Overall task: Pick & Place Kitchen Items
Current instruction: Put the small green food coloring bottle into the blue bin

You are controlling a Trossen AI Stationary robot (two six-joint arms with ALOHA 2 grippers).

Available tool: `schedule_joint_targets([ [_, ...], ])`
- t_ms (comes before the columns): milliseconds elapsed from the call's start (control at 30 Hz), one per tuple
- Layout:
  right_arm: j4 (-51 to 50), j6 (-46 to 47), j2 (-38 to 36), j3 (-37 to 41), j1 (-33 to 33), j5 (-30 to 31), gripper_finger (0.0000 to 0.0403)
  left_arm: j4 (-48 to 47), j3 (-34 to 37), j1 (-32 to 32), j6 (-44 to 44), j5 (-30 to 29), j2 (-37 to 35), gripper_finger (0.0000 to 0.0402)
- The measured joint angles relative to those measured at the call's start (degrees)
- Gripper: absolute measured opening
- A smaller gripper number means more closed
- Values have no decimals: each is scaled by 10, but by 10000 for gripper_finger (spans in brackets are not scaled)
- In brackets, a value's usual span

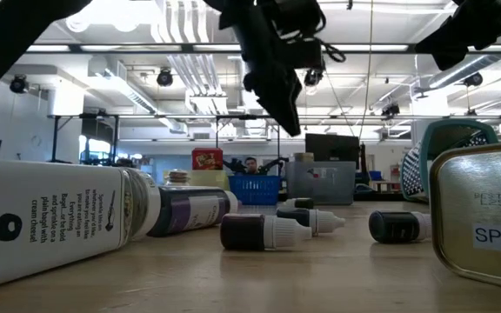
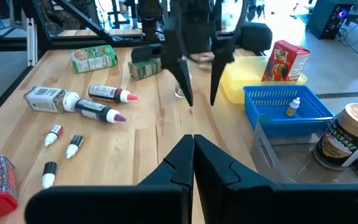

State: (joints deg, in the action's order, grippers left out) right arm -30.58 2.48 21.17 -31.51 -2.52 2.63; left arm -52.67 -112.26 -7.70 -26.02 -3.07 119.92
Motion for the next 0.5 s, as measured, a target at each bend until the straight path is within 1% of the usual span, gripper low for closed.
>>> schedule_joint_targets([
  [100, 0, 0, 0, 0, 0, 0, 8, 28, 24, 1, 10, 20, -26, 146],
  [200, 1, -1, 0, 0, 0, 3, 8, 61, 72, 1, 38, 46, -65, 140],
  [300, 1, 2, 0, 0, 0, 3, 8, 122, 152, 3, 64, 50, -110, 135],
  [367, 3, 1, 1, 0, 0, 4, 8, 179, 213, 5, 76, 51, -145, 134],
  [500, 61, 9, 14, 2, 0, 3, 8, 303, 337, 5, 109, 51, -226, 133],
])
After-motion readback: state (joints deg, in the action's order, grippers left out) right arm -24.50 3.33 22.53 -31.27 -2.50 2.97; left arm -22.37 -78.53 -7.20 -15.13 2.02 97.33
